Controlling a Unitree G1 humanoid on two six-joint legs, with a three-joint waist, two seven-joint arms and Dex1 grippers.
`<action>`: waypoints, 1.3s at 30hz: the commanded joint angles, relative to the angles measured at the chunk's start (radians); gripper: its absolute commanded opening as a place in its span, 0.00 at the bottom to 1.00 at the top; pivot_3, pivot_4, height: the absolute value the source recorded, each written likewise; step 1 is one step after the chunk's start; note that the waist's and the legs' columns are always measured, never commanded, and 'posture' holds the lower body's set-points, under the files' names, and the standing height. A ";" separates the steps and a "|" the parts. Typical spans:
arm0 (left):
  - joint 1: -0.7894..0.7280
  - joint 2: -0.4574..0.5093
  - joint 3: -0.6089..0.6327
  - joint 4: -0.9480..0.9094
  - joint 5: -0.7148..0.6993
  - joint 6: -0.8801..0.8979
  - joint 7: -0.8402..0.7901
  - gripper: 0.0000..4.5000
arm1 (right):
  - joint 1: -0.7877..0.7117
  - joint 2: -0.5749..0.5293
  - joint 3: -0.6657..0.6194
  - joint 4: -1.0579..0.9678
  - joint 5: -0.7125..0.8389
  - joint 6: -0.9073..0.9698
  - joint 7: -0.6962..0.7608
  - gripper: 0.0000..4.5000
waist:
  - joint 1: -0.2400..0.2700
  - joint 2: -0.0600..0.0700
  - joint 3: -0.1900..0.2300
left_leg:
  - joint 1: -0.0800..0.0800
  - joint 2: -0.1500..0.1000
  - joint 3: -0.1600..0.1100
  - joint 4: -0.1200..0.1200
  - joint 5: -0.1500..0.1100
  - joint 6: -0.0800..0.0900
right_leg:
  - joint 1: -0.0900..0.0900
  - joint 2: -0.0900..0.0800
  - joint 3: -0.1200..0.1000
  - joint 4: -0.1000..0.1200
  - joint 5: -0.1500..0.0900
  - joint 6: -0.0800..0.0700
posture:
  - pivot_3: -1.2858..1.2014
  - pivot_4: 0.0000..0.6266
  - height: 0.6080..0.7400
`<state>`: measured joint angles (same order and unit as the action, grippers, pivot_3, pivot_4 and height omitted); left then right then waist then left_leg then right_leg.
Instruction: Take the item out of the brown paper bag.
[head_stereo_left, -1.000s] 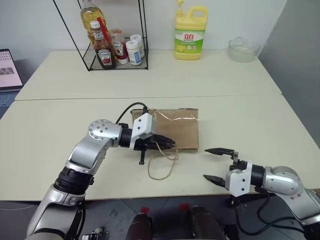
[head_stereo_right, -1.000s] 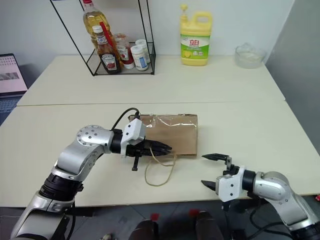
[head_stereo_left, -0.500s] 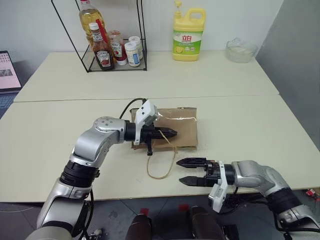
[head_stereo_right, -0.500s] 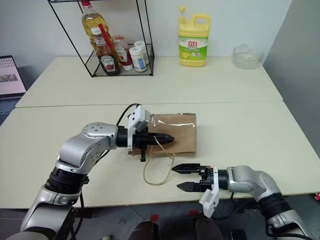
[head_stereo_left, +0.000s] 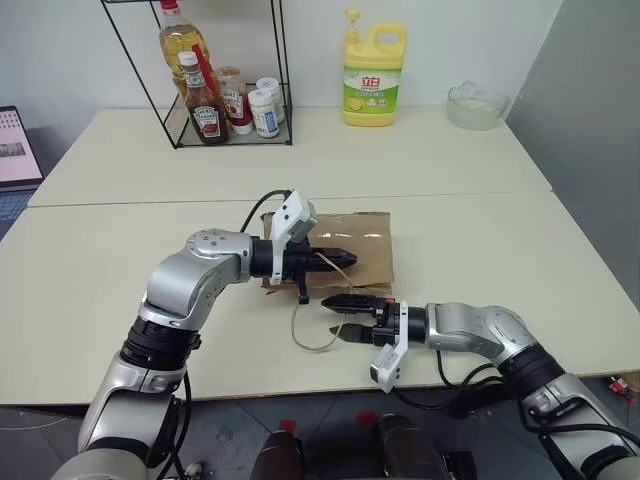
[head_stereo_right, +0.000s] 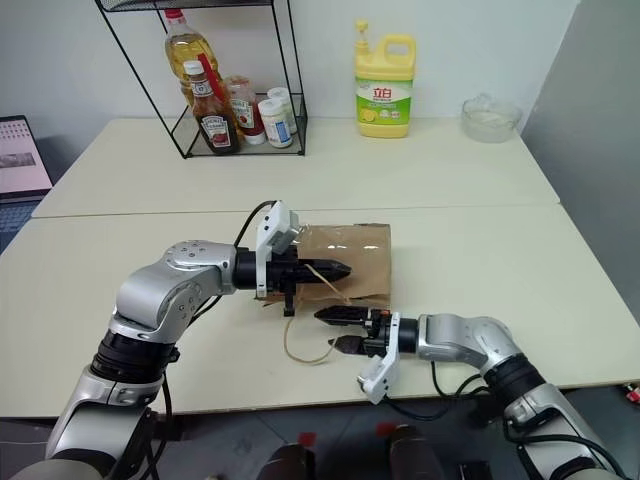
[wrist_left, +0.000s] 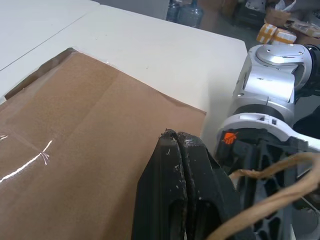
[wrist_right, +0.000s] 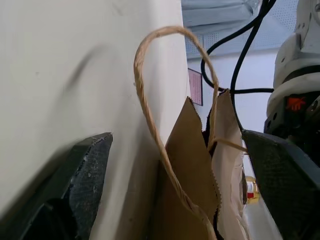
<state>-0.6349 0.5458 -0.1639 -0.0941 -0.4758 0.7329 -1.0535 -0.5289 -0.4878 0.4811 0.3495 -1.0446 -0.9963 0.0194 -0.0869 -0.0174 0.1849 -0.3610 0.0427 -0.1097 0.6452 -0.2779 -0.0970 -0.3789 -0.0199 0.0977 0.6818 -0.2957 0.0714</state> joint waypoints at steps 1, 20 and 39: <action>-0.015 -0.003 0.028 -0.035 -0.022 -0.004 0.008 0.00 | 0.002 -0.025 0.038 0.040 -0.011 0.043 0.016 0.71 | 0.000 0.000 0.000 | 0.000 0.000 0.000 0.000 0.000 0.000 | 0.000 0.000 0.000 0.000 0.000 0.000 | 0.52 0.24 1.00; -0.192 -0.043 0.126 0.046 -0.086 0.194 0.157 0.00 | 0.084 -0.076 0.160 0.064 0.387 0.046 0.346 0.00 | 0.006 -0.002 -0.001 | -0.002 -0.001 -0.002 0.000 0.000 0.000 | 0.002 -0.001 0.000 -0.003 0.000 0.000 | 0.52 0.24 1.00; -0.344 -0.041 0.176 0.138 -0.091 0.204 0.213 0.00 | 0.118 -0.086 0.133 0.038 0.643 0.179 0.650 0.00 | 0.008 -0.002 -0.001 | -0.002 -0.001 -0.003 -0.001 0.000 0.000 | 0.005 -0.001 -0.001 -0.007 0.000 0.000 | 0.52 0.24 1.00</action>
<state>-0.9449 0.4990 -0.0288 0.0604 -0.5516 0.9530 -0.8409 -0.4747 -0.5465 0.5696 0.3538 -0.3886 -0.8350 0.6002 -0.0788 -0.0192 0.1841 -0.3630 0.0413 -0.1129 0.6444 -0.2783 -0.0968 -0.3736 -0.0206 0.0968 0.6742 -0.2960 0.0713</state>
